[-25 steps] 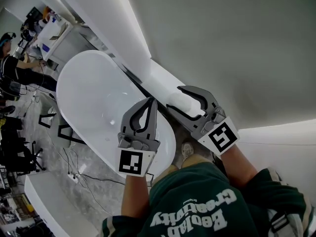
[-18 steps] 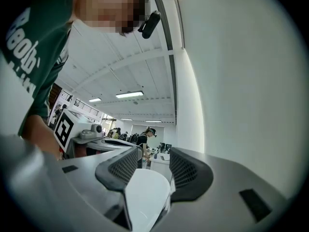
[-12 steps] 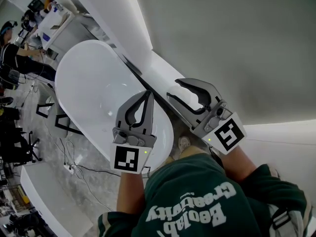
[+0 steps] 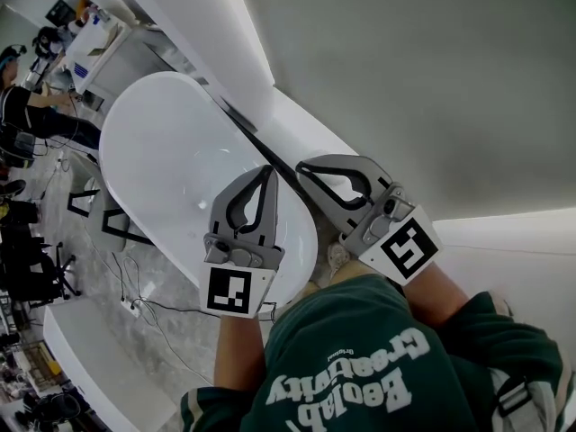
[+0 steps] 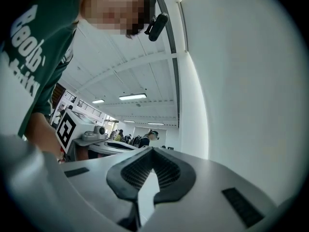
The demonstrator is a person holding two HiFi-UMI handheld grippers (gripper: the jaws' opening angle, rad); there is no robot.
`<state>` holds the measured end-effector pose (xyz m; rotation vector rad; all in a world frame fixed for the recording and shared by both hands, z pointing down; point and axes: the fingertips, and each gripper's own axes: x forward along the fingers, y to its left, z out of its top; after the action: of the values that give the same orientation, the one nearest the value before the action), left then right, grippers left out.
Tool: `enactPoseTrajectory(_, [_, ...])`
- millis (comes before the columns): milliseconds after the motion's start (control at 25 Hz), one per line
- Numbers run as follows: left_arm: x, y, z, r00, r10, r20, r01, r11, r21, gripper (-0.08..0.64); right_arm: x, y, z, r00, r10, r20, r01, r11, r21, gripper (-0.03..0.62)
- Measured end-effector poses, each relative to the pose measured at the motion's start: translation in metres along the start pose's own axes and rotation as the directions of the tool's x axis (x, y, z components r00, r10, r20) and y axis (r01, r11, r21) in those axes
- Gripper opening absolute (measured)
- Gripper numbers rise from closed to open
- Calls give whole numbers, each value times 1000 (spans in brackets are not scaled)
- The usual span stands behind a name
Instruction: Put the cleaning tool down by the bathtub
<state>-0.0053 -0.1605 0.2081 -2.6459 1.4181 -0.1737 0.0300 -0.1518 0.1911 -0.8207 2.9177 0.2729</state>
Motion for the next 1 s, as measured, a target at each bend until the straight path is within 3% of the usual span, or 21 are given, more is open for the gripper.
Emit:
enactPoseTrajectory(120, [1,-2,4,1000,-9,13,10,999,-35,0,2,4,0,1000,14,-15,-14,1000,10,17])
enactPoseTrajectory(1000, [2,-15,-1,999,-38,-14,37,999,-37,0,4,8,-11,996,15,-90,-14,1000,6,15])
